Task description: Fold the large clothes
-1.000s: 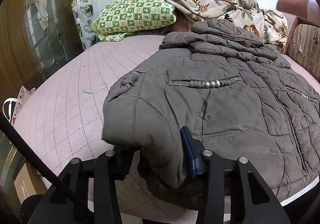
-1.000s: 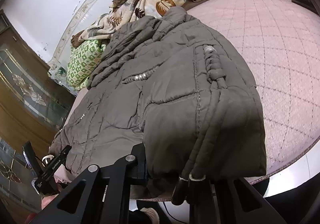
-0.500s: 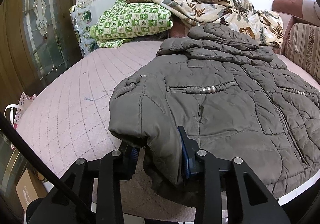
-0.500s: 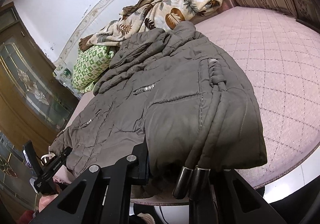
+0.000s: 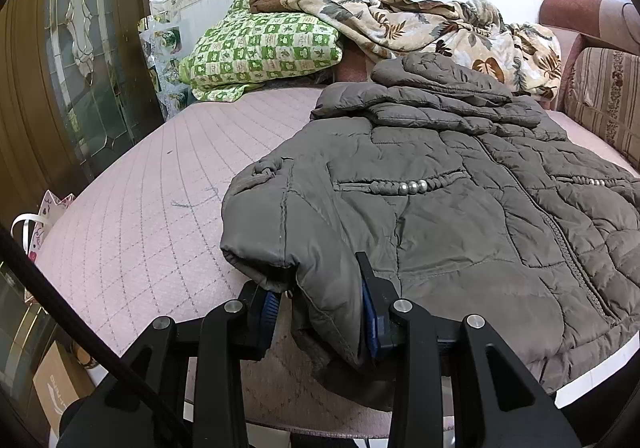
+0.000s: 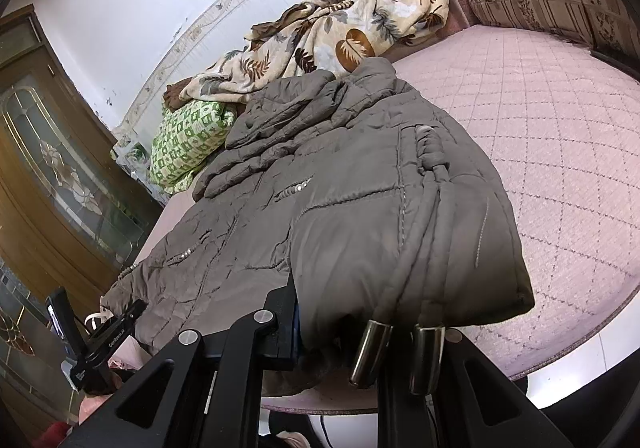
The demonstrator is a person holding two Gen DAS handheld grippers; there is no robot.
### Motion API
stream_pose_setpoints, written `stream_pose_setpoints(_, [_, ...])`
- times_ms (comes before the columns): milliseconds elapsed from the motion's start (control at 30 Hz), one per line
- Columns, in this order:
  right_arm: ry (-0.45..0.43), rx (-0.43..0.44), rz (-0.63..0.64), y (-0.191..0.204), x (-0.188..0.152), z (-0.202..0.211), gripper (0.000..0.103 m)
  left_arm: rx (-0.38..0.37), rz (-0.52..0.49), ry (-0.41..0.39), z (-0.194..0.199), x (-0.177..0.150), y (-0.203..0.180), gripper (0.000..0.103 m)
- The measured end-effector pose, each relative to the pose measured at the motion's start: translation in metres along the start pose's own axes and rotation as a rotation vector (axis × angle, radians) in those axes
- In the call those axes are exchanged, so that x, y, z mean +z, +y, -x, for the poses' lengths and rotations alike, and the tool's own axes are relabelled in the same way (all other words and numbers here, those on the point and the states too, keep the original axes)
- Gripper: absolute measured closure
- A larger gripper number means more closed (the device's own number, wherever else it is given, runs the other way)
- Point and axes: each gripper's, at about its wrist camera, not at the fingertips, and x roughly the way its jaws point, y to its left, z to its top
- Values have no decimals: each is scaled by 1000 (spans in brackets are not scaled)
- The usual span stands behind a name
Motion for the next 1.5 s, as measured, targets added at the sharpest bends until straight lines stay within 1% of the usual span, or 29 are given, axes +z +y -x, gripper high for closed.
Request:
stream_pose_setpoints(267, [-16,19,-4,2,5,10,87,-7,11,-6,7,3,1,70])
stream_pose_setpoints(500, [-34,49,16,11,17,24,88,-30,29,-35,30,15,7,70])
stream_pose_setpoints(700, [-57,77,31,20,28,41,88,-40,16,-69,47,29,12,70])
stream_pose_setpoints(867, [-73,93,37,23,40,49,88,-75,1,-76,53,54,18,70])
stream_pose_setpoints(1000, [-92,110,54,32,55,51,88,-82,-10,-108,54,76,19,70])
stream_pose_setpoints(1100, [-114,124,70,41,70,52,88,-92,-3,-127,52,92,20,70])
stream_pose_setpoints(1300, [-145,143,100,57,100,48,88,-83,-12,-168,49,120,16,70])
stream_pose_setpoints(1500, [-169,163,117,74,138,36,88,-88,3,-200,38,164,16,70])
